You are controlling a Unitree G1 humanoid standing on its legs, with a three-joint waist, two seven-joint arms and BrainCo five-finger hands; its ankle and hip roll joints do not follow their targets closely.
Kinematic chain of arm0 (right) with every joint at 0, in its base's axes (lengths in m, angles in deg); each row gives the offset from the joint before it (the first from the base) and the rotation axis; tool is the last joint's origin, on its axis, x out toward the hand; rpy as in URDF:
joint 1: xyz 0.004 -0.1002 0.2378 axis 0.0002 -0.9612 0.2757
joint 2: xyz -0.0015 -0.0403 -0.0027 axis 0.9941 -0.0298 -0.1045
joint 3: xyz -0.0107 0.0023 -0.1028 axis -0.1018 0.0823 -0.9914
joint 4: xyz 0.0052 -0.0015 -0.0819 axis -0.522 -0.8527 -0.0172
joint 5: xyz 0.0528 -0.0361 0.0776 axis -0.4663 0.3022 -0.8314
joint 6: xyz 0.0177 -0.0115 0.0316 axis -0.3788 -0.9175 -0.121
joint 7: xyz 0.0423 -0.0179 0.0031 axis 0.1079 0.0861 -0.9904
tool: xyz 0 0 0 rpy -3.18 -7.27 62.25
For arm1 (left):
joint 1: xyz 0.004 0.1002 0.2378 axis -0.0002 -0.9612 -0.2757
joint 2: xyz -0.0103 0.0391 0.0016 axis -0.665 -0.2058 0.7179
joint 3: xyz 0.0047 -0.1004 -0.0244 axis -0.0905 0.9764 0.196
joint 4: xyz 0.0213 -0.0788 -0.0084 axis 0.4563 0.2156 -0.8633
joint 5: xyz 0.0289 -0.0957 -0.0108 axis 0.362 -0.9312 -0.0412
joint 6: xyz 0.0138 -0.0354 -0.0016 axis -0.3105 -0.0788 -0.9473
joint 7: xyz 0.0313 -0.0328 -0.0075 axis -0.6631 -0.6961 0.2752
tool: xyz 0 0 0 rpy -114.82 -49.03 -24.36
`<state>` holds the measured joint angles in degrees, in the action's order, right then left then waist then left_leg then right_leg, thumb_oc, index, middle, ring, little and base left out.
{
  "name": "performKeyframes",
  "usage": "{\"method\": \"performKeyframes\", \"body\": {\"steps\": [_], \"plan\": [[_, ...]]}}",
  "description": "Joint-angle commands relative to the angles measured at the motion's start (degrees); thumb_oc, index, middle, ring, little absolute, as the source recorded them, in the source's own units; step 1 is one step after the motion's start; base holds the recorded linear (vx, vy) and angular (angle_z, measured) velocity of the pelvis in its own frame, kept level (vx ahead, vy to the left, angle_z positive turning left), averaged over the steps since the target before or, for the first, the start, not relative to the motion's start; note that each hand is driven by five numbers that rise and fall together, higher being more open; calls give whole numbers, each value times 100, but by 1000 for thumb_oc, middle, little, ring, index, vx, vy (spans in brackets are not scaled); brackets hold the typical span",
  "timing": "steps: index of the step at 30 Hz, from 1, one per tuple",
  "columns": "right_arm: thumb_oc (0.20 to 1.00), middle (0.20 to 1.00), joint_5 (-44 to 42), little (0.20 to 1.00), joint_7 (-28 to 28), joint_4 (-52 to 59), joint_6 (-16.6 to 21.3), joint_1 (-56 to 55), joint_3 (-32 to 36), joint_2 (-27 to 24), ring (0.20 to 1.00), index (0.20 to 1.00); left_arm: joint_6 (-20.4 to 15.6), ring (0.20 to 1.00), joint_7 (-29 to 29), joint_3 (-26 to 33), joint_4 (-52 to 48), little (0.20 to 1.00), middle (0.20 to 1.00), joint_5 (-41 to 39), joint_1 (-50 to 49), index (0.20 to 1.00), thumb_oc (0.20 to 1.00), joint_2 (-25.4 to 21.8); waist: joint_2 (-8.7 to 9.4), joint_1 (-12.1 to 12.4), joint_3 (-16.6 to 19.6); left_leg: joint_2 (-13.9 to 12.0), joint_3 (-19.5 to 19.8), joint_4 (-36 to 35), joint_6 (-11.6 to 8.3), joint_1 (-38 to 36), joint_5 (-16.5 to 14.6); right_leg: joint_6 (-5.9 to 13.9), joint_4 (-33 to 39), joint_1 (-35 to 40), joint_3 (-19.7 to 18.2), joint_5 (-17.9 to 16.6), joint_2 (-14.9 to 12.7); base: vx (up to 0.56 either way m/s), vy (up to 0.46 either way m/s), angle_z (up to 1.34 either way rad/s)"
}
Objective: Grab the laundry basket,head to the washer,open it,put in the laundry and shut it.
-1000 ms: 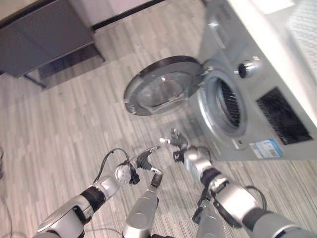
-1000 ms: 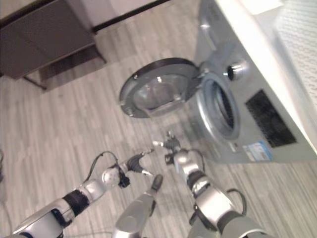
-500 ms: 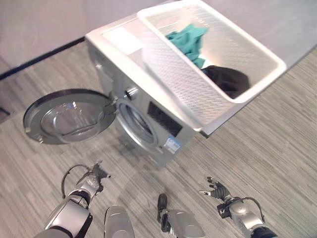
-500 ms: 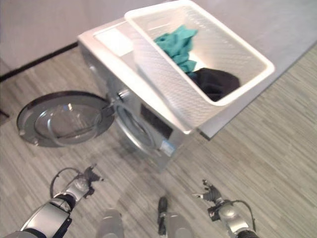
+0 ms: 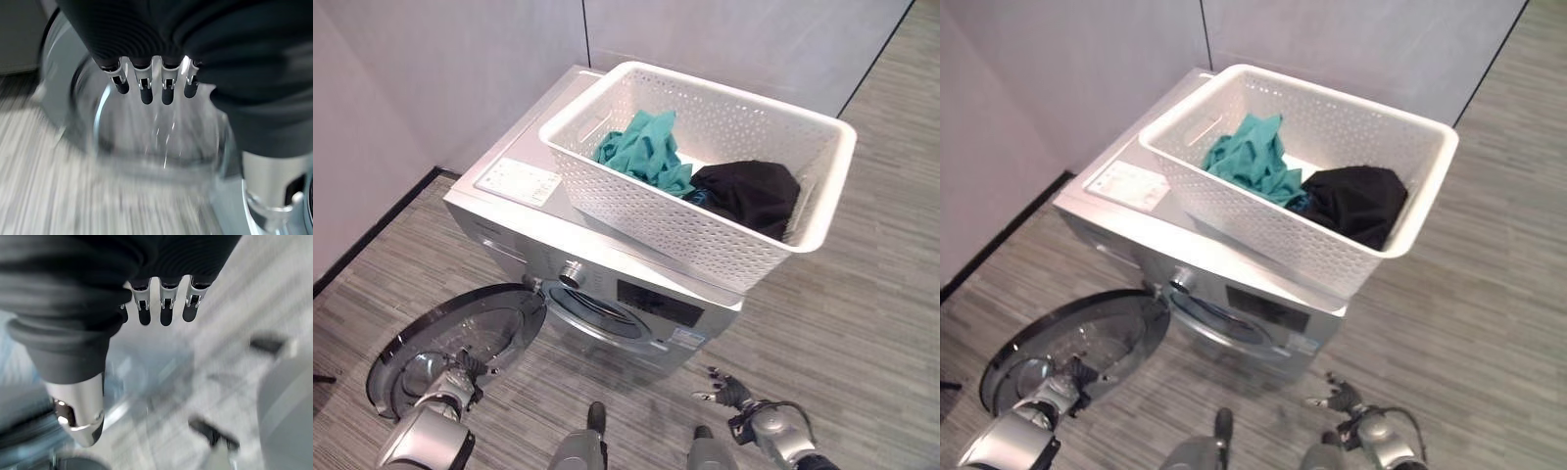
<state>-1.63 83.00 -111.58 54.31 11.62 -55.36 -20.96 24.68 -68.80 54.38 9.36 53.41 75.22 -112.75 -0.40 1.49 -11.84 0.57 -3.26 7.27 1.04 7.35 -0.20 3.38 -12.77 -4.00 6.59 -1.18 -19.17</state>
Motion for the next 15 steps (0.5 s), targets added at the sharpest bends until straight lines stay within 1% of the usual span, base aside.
{"method": "performKeyframes", "body": {"steps": [1, 2, 3, 4, 5, 6, 7, 8, 9, 10, 11, 12, 13, 15], "plan": [[1000, 1000, 41, 1000, -132, -25, 137, 203, 152, -40, 1000, 1000, 123, 1000, 409, 450, 371, 1000, 1000, -12, -268, 1000, 1000, -440, -44, -79, 214, -575, -63, 7, -346, 116, -208, 463, -15, -44, 347, -480, -295, 128, 391, -85], [1000, 1000, 77, 1000, -148, -26, 137, 191, 162, -69, 1000, 1000, 148, 1000, 531, 582, 444, 1000, 1000, 41, -423, 1000, 1000, -514, -73, -130, 233, -549, -162, -83, -285, -12, -224, 425, -78, -115, 354, -248, -51, 94, 260, -81], [1000, 1000, 77, 1000, -148, -25, 137, 190, 159, -69, 1000, 1000, 149, 1000, 532, 586, 442, 1000, 1000, 42, -428, 1000, 1000, -514, -72, -128, 228, -551, -167, -86, -286, -21, -226, 423, -85, -114, 348, -243, -50, 87, 242, -81], [1000, 1000, 135, 1000, -183, -52, 120, 171, 174, -97, 1000, 1000, 168, 1000, 652, 722, 505, 1000, 1000, 110, -611, 1000, 1000, -626, -93, -143, 243, -513, -318, -147, -227, -159, -271, 409, -58, -133, 476, -20, 147, 110, 241, -47], [1000, 1000, 218, 1000, -213, -161, 77, 105, 204, -116, 1000, 1000, 229, 1000, 747, 880, 592, 1000, 1000, 249, -756, 1000, 1000, -861, -100, -131, 281, -447, -548, -235, -179, -339, -333, 384, 103, -33, 826, 110, 211, 110, 242, -37], [1000, 1000, 218, 1000, -213, -161, 77, 105, 203, -116, 1000, 1000, 230, 1000, 748, 882, 591, 1000, 1000, 249, -758, 1000, 1000, -862, -100, -132, 276, -448, -549, -238, -180, -347, -332, 384, 106, -25, 826, 109, 212, 195, 163, -98], [1000, 1000, 326, 1000, -184, -278, 73, -28, 250, -153, 1000, 1000, 221, 1000, 705, 994, 596, 1000, 1000, 347, -788, 1000, 1000, -1022, -79, -133, 342, -407, -636, -318, -176, -553, -514, 443, 153, 49, 878, 270, 302, 62, 47, -97], [1000, 1000, 327, 1000, -183, -274, 74, -23, 253, -153, 1000, 1000, 220, 1000, 704, 998, 592, 1000, 1000, 347, -783, 1000, 1000, -1024, -68, -133, 332, -402, -697, -310, -141, -483, -396, 388, 199, 5, 928, 155, 287, 111, 72, -81], [1000, 1000, 338, 1000, -164, -353, 64, -125, 351, -191, 1000, 1000, 211, 1000, 625, 1139, 520, 1000, 1000, 269, -750, 1000, 1000, -1097, -30, -176, 353, -342, -808, -323, -110, -563, -465, 487, 423, 35, 803, 15, 274, -9, 36, 0], [1000, 1000, 359, 1000, -155, -402, 48, -222, 399, -200, 1000, 1000, 199, 1000, 523, 1260, 469, 1000, 1000, 200, -751, 1000, 1000, -1104, -15, -190, 362, -326, -835, -338, -102, -580, -480, 488, 524, 53, 677, 10, 316, 67, 44, -5], [1000, 1000, 366, 1000, -139, -469, 56, -257, 451, -209, 1000, 1000, 177, 1000, 413, 1368, 392, 1000, 1000, 102, -765, 1000, 1000, -1079, -2, -193, 365, -303, -883, -364, -95, -614, -496, 534, 587, 38, 591, -77, 308, 17, 23, -18], [1000, 1000, 351, 1000, -102, -603, 53, -266, 526, -213, 1000, 1000, 162, 1000, 329, 1450, 341, 1000, 1000, 26, -772, 1000, 1000, -1067, 8, -180, 377, -293, -962, -391, -101, -622, -505, 587, 692, 51, 640, -175, 262, 8, 15, -33], [1000, 1000, 238, 1000, -62, -830, 54, -306, 718, -199, 1000, 1000, 125, 1000, 232, 1548, 280, 1000, 1000, -49, -809, 1000, 1000, -1007, 23, -177, 410, -261, -1048, -456, -92, -635, -532, 676, 811, 61, 683, -361, 178, 15, 5, -40], [1000, 1000, -175, 1000, -54, -1338, 40, -497, 1272, -189, 1000, 1000, 62, 1000, 163, 1658, 145, 1000, 1000, -144, -984, 1000, 1000, -905, 5, -221, 475, -232, -1096, -554, -88, -674, -519, 731, 900, 87, 639, -451, 134, 34, 11, -36]]}}
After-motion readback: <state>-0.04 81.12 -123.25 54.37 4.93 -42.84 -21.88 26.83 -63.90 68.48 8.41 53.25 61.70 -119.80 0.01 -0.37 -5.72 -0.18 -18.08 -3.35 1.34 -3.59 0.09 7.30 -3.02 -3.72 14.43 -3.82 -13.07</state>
